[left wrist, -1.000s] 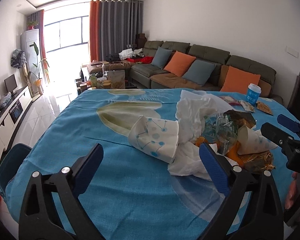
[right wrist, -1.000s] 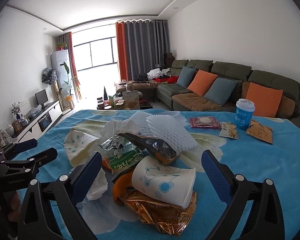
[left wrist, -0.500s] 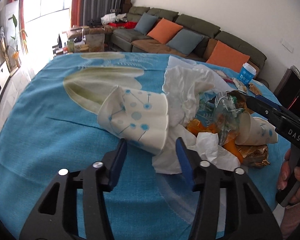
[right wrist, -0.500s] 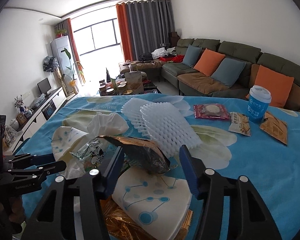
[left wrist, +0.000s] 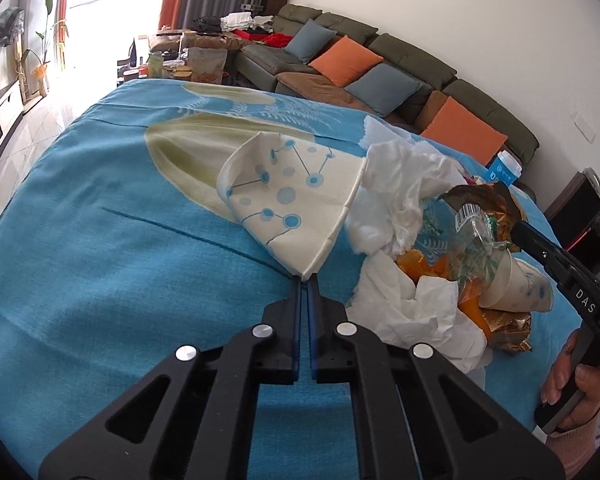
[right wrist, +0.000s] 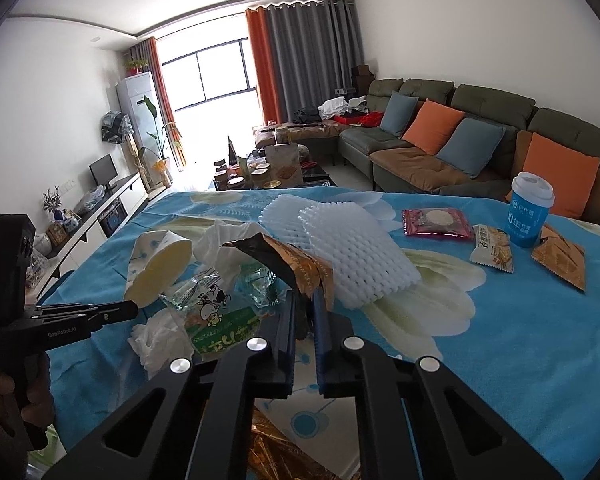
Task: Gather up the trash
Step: 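Grasp the blue-dotted paper cup with the left tool while the right tool grasps the gold foil wrapper, then carry the cup and foil wrapper with both tools over the teal bin, then open both tools to drop the cup and foil wrapper into the bin, then grasp the white tissue with the left tool while the right tool grasps another dotted cup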
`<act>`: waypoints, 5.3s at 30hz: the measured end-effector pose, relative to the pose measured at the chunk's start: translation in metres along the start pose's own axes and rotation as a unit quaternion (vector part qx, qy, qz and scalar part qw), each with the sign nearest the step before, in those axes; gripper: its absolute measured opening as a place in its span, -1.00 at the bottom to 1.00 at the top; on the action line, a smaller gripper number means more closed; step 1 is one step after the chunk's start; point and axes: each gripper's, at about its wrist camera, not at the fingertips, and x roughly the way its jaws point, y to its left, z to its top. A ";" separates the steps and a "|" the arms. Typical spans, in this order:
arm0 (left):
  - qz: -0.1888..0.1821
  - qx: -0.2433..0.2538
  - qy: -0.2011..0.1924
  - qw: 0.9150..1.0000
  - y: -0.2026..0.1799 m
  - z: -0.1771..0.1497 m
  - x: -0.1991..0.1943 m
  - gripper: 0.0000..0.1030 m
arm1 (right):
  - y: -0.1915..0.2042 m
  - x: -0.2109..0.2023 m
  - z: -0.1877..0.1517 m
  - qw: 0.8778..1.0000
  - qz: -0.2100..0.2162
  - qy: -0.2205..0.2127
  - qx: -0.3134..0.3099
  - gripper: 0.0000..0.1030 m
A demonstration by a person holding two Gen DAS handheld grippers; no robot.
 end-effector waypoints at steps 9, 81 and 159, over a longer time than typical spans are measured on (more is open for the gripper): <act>0.006 -0.005 -0.017 1.000 0.017 -0.005 -0.025 -0.94 | 0.002 -0.017 0.005 1.000 0.021 -0.021 0.007 -0.89; 0.264 -0.180 -0.119 0.940 0.264 -0.084 -0.208 -0.89 | 0.348 0.113 0.031 0.924 0.341 0.098 -0.144 -0.89; -0.026 0.119 0.030 0.992 -0.065 -0.014 0.007 0.31 | -0.051 -0.039 -0.047 0.992 0.063 0.025 0.111 -0.17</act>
